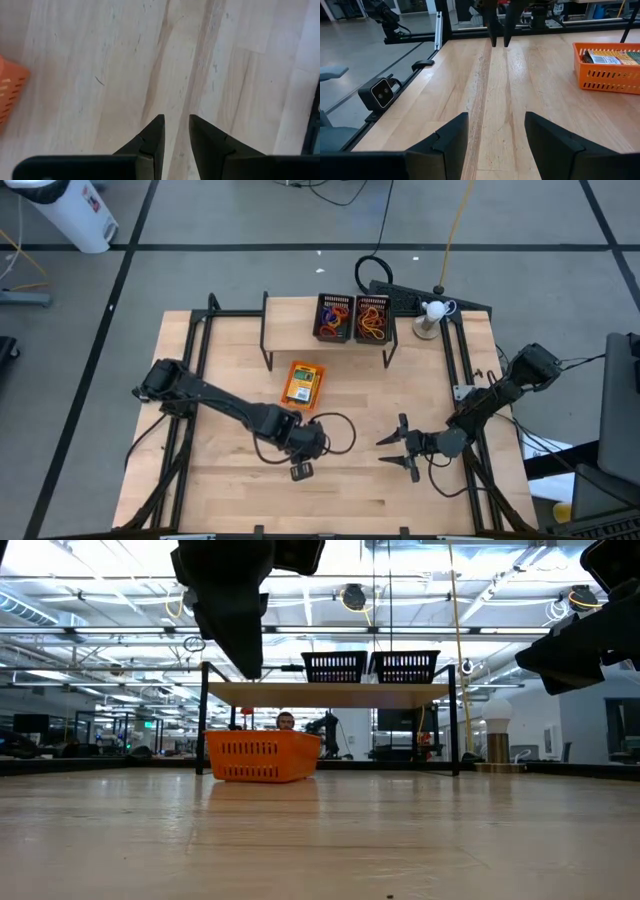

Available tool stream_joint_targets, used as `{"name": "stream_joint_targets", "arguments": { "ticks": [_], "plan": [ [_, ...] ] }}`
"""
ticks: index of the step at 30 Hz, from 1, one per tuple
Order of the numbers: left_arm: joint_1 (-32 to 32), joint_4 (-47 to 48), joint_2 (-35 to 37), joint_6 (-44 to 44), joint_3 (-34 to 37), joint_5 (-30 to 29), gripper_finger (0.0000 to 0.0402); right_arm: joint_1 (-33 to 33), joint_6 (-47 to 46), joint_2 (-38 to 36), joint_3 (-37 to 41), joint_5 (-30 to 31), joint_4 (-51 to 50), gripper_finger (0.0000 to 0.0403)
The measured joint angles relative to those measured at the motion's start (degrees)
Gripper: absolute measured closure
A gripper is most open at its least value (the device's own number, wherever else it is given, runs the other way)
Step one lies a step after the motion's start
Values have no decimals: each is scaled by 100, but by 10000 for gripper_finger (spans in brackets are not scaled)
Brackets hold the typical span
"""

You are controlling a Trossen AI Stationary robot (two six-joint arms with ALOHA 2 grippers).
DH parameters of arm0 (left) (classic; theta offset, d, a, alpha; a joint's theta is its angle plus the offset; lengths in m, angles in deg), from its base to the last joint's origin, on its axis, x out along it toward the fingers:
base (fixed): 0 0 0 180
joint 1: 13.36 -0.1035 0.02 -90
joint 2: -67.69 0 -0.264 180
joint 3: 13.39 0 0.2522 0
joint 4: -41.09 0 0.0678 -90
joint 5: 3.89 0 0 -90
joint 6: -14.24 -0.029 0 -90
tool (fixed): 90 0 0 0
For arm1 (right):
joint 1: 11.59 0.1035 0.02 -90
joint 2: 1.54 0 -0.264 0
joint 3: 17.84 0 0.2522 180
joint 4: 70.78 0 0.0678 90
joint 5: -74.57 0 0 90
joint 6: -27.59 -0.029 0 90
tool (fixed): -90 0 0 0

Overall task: Pick & Place Office Desk Supplies
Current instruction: Put the orange bin on the shelf

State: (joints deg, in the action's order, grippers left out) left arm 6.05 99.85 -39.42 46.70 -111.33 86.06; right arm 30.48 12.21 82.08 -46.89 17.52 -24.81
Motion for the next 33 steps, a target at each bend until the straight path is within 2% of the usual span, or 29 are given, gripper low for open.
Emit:
{"name": "stream_joint_targets", "arguments": {
  "ticks": [11, 20, 24, 28, 33],
  "plan": [
    [274, -46, -2, 543, 2, -2, 313, 0, 0, 1, 0, -1, 2, 218],
    [511, -1181, -4, 966, 7, -303, 313, 1, -166, 2, 0, -7, 164, 218],
    [589, -1541, -4, 524, 7, -316, 313, 2, -190, 4, 0, -4, 516, 218],
    [659, -1838, -4, -107, 7, -771, 313, 0, -469, -52, 0, -6, 862, 218],
    [640, -1610, -6, -117, 7, -951, 313, 129, -251, -454, 114, -4, 658, 218]
  ]
}}
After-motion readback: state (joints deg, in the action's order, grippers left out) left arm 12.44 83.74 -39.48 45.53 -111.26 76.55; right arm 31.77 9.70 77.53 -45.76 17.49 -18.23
